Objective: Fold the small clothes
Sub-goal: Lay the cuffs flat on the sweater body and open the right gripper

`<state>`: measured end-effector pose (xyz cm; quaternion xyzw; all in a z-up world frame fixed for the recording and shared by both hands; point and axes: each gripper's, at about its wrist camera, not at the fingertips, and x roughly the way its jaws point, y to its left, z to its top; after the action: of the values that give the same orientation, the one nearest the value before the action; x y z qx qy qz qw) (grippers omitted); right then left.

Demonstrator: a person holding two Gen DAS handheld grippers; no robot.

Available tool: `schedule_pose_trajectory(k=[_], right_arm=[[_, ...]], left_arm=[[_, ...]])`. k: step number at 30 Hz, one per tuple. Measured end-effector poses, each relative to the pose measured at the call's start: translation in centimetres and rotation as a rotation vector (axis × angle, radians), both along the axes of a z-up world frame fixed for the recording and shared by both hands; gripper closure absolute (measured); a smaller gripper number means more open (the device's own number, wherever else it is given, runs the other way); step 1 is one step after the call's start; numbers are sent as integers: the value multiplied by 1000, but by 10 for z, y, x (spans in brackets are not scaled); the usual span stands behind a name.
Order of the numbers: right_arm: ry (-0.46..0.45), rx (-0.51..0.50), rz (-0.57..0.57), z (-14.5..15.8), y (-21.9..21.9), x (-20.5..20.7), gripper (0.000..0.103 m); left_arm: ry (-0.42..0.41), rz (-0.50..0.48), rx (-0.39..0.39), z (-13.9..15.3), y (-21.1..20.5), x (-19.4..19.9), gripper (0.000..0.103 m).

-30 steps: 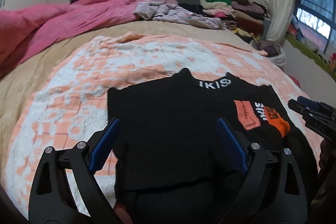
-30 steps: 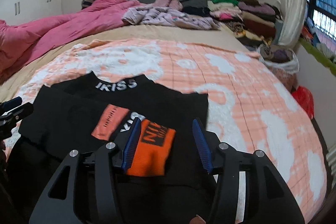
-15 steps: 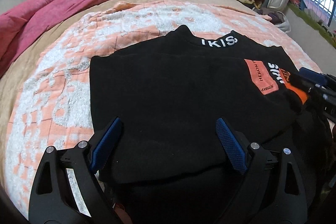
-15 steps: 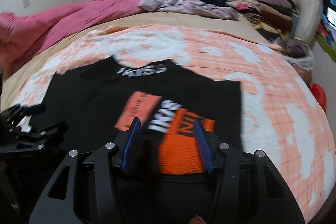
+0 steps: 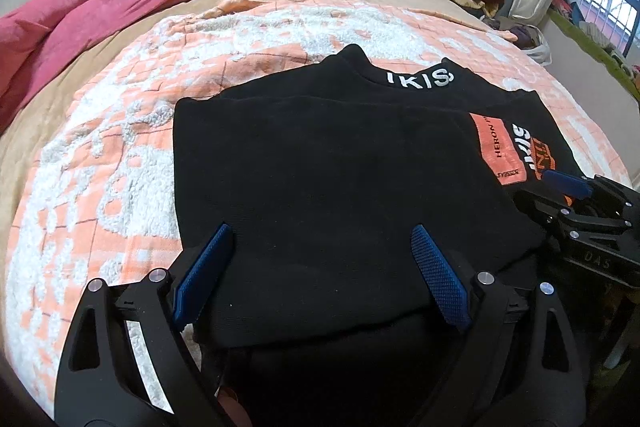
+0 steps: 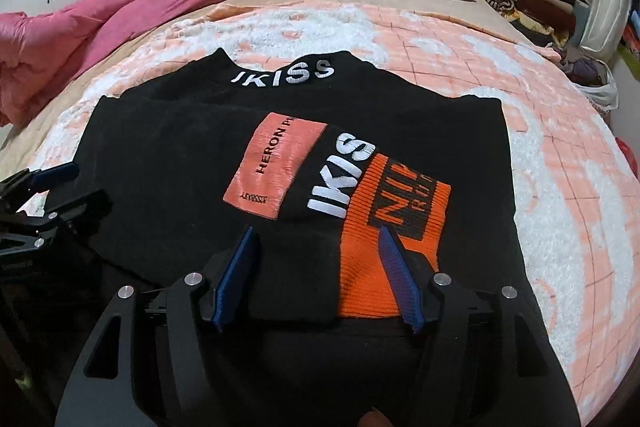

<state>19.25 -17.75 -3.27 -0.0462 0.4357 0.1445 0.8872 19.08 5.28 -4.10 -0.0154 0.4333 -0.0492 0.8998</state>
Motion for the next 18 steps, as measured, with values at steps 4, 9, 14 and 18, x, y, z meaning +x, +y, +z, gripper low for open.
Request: schedule_pose_trajectory(k=[4,9,14,18], right_arm=[[-5,26,-10,4,-6,-7,41],[-12,34,-17,9,-9,-12,38],[-21,34,-22,12,-10,-16,32],[-27,40,-27,14,-10,-17,24]], left_arm=[[-1,0,0,0,0,0,19],[0,0,-1,0,0,0,19],[0,0,-4,1,0,0,19],[-12,6,-17,5,1,-2,19]])
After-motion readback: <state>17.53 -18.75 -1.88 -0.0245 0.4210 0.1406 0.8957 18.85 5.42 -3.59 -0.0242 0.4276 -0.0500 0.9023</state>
